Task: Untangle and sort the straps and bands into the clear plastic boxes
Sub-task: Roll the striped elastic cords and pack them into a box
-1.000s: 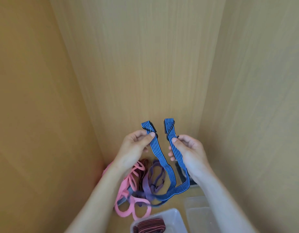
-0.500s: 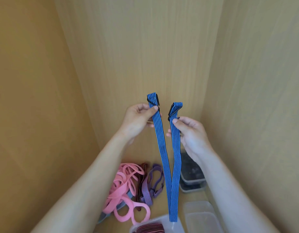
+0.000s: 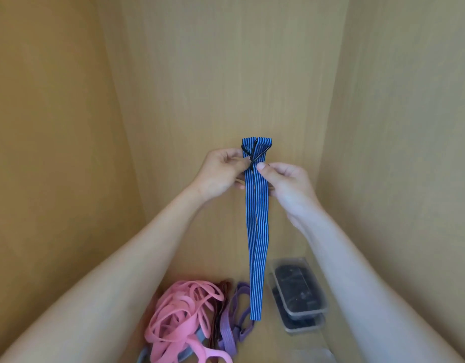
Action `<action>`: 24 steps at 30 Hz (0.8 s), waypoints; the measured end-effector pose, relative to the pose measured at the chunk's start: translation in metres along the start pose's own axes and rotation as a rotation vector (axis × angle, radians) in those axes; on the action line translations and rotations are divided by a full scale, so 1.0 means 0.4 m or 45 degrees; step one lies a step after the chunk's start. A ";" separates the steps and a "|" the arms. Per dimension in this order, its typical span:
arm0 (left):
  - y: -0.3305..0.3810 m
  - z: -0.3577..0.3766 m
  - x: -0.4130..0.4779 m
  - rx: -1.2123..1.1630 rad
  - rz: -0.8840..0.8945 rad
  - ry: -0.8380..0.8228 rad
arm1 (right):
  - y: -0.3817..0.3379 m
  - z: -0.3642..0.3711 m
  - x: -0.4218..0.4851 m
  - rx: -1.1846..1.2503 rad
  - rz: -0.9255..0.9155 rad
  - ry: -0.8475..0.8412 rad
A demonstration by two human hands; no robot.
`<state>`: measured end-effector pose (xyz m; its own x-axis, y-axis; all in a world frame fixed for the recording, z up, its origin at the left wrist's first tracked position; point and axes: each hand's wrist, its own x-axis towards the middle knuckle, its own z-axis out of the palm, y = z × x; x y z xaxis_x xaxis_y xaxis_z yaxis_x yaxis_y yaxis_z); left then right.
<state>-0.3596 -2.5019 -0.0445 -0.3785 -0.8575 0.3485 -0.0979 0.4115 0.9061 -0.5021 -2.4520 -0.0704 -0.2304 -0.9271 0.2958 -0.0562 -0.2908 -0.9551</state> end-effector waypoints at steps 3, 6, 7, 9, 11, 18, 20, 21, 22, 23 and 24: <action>0.028 -0.014 0.022 0.011 0.012 0.000 | -0.032 0.009 0.030 -0.056 -0.039 -0.001; 0.058 -0.015 0.036 0.006 0.028 -0.010 | -0.061 0.007 0.054 -0.097 -0.067 0.005; 0.067 -0.015 0.038 0.001 0.034 -0.018 | -0.068 0.005 0.059 -0.114 -0.076 0.005; 0.085 -0.020 0.040 0.002 0.042 -0.047 | -0.079 0.001 0.069 -0.140 -0.091 -0.001; 0.099 -0.027 0.041 0.003 0.048 -0.099 | -0.087 -0.003 0.076 -0.170 -0.100 -0.006; 0.105 -0.026 0.053 0.100 0.110 -0.045 | -0.092 -0.008 0.092 -0.333 -0.167 -0.067; 0.099 -0.029 0.052 0.113 0.103 -0.034 | -0.091 -0.009 0.092 -0.444 -0.180 -0.068; 0.096 -0.030 0.051 0.116 0.096 -0.030 | -0.093 -0.011 0.089 -0.501 -0.198 -0.069; 0.096 -0.031 0.050 0.113 0.090 -0.024 | -0.094 -0.015 0.088 -0.555 -0.223 -0.067; 0.097 -0.031 0.048 0.102 0.085 -0.017 | -0.092 -0.020 0.088 -0.615 -0.249 -0.054; 0.097 -0.032 0.047 0.082 0.081 -0.010 | -0.091 -0.024 0.087 -0.683 -0.277 -0.034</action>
<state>-0.3587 -2.5059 0.0002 -0.3928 -0.8266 0.4030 -0.1320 0.4844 0.8648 -0.5175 -2.4716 -0.0256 -0.1344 -0.8670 0.4798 -0.5856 -0.3211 -0.7443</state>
